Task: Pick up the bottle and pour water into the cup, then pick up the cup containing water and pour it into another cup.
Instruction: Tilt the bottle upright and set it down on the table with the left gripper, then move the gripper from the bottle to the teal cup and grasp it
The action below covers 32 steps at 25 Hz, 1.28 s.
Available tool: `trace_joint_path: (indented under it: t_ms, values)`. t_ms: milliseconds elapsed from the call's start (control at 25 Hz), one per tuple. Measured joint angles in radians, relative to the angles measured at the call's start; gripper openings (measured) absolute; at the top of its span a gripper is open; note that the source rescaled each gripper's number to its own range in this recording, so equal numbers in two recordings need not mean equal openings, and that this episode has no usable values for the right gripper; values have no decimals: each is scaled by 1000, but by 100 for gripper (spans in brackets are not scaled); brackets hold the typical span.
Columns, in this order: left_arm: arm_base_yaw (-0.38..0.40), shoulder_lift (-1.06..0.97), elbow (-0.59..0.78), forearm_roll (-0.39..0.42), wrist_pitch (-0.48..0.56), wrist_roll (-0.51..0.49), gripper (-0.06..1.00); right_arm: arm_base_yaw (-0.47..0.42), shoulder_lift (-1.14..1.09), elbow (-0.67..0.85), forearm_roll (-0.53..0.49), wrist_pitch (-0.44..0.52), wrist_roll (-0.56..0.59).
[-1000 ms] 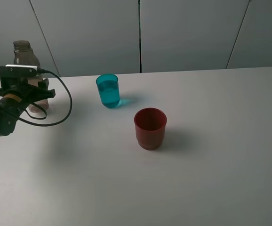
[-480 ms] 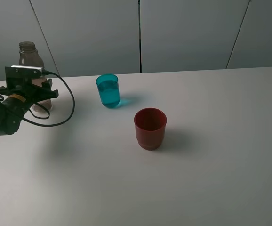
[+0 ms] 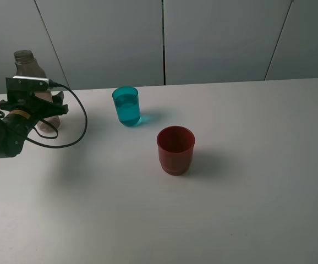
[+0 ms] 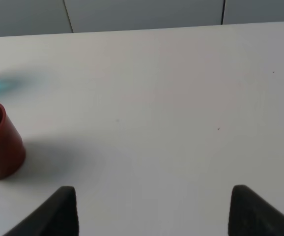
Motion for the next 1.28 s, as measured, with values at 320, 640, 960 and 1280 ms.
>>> trace_joint_path:
  t_ms: [320,640,960,1280]
  values:
    - [0,-48,10,45,-2,2,96,0,0,0,0,0,0]
    - [0,-143,134,12,-4,22,99,0,0,0,0,0,6]
    - [0,-244,245,-34,-4,57,99,0,0,0,0,0,6]
    - [0,-324,291,-45,-4,97,99,0,0,0,0,0,0]
